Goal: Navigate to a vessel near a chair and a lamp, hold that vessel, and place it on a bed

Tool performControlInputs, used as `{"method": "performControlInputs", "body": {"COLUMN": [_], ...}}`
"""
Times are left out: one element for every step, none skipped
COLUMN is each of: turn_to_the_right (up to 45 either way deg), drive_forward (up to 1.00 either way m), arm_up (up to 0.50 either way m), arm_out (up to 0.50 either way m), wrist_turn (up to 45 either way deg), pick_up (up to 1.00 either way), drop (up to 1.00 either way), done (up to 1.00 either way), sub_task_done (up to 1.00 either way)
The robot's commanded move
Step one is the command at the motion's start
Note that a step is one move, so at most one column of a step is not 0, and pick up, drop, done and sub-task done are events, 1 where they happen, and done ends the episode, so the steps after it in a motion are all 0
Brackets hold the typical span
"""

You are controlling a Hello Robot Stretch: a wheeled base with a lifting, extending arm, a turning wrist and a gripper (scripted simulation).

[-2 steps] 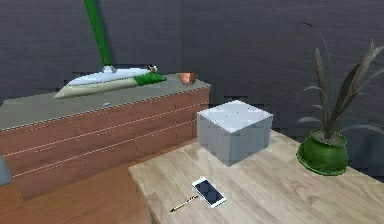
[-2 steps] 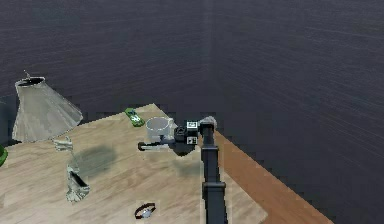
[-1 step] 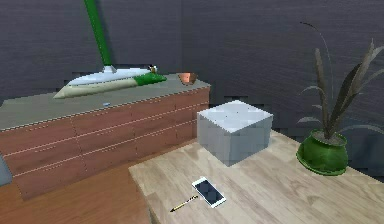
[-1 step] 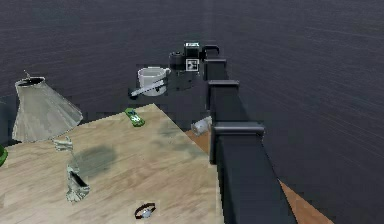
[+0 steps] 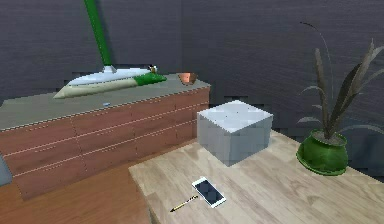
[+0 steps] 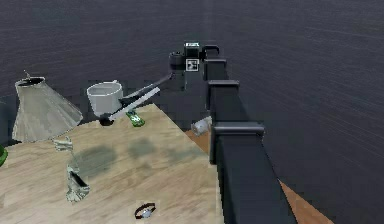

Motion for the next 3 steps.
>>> {"method": "performControlInputs", "body": {"turn_to_the_right": [0.0,0.0,45.0], "drive_forward": [0.0,0.0,0.0], "arm_up": [0.0,0.0,0.0], "arm_out": [0.0,-0.4,0.0], "wrist_turn": [-42.0,0.0,0.0], "pick_up": [0.0,0.0,0.0], "drop": [0.0,0.0,0.0], "done": [0.0,0.0,0.0], "sub_task_done": [0.0,0.0,0.0]}}
